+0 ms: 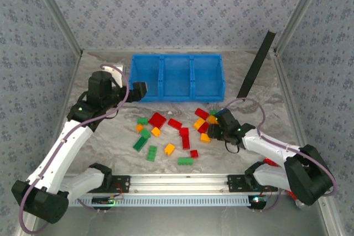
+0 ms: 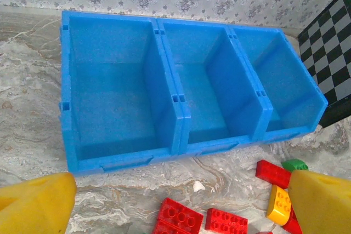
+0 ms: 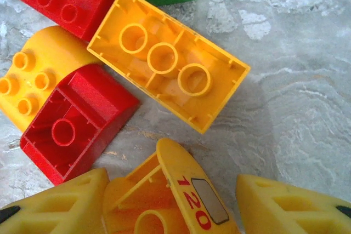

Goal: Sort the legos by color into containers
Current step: Pick up the lego from the bottom-center of the table, then place the lego in the container.

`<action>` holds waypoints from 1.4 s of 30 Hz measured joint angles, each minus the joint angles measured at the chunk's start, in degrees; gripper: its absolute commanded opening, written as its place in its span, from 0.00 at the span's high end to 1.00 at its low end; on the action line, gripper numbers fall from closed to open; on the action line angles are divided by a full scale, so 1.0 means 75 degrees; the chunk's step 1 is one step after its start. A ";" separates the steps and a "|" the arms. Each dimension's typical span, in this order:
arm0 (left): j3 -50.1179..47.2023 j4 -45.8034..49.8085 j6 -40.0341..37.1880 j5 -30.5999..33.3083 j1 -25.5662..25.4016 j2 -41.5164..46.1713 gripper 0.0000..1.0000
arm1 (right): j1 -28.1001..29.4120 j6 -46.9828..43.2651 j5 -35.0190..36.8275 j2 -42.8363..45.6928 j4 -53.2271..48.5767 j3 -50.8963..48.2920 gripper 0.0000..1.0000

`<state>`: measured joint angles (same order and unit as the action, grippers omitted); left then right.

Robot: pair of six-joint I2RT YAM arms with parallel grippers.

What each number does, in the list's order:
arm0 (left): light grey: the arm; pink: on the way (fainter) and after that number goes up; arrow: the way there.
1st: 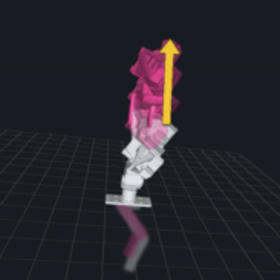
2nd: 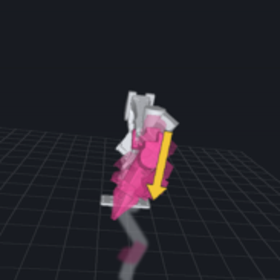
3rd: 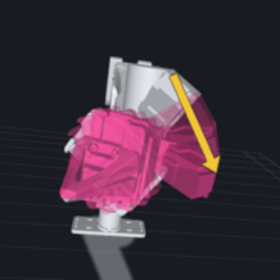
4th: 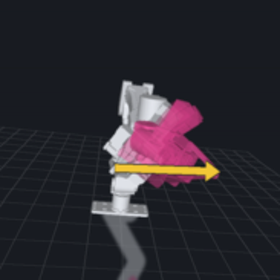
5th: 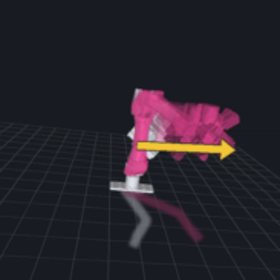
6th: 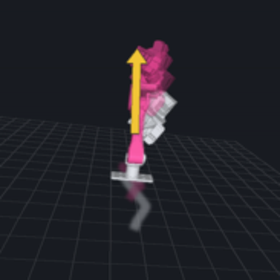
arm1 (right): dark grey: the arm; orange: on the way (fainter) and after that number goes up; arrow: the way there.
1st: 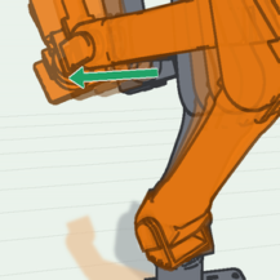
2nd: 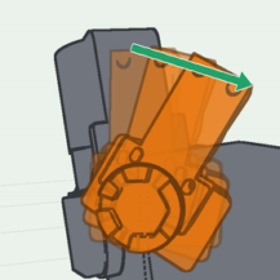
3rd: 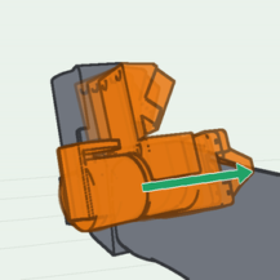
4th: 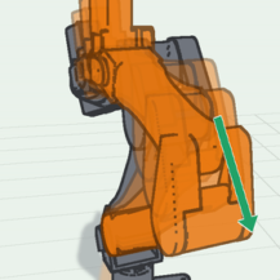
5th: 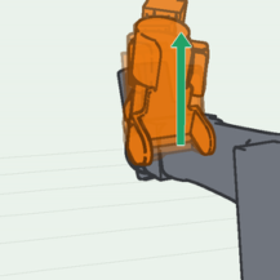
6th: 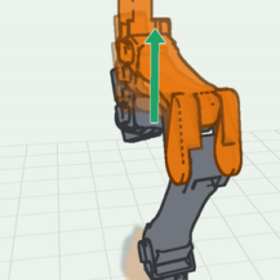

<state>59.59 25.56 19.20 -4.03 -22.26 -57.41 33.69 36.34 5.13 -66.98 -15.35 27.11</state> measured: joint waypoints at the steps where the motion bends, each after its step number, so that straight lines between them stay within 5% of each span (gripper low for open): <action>1: -0.0012 -0.0003 0.0000 0.0006 0.0003 0.0000 0.01 | 0.0000 0.0015 0.0003 -0.0023 0.0017 0.0009 0.52; 12: -0.0070 -0.0003 -0.0003 0.0119 0.0017 0.0000 0.01 | -0.0090 0.0017 0.0003 0.0082 -0.0676 0.0338 0.64; 19: -0.0070 -0.0006 -0.0006 0.0143 0.0096 0.0000 0.01 | -0.0697 -0.0580 0.0000 0.0146 -0.1326 0.2081 0.65; 34: -0.0064 0.0111 -0.0003 0.0230 0.0219 -0.0076 0.01 | -0.1376 -0.2460 0.0224 -0.4948 -0.0621 0.7018 0.66; 42: -0.0015 0.1172 0.0216 0.0740 -0.0061 -0.0539 0.01 | -0.1562 -0.2509 0.0117 -0.6210 -0.0425 0.7778 0.66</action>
<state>59.48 34.35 20.82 1.52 -22.72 -61.45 21.98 17.52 6.00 -113.56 -18.55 85.45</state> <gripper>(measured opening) 0.990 0.515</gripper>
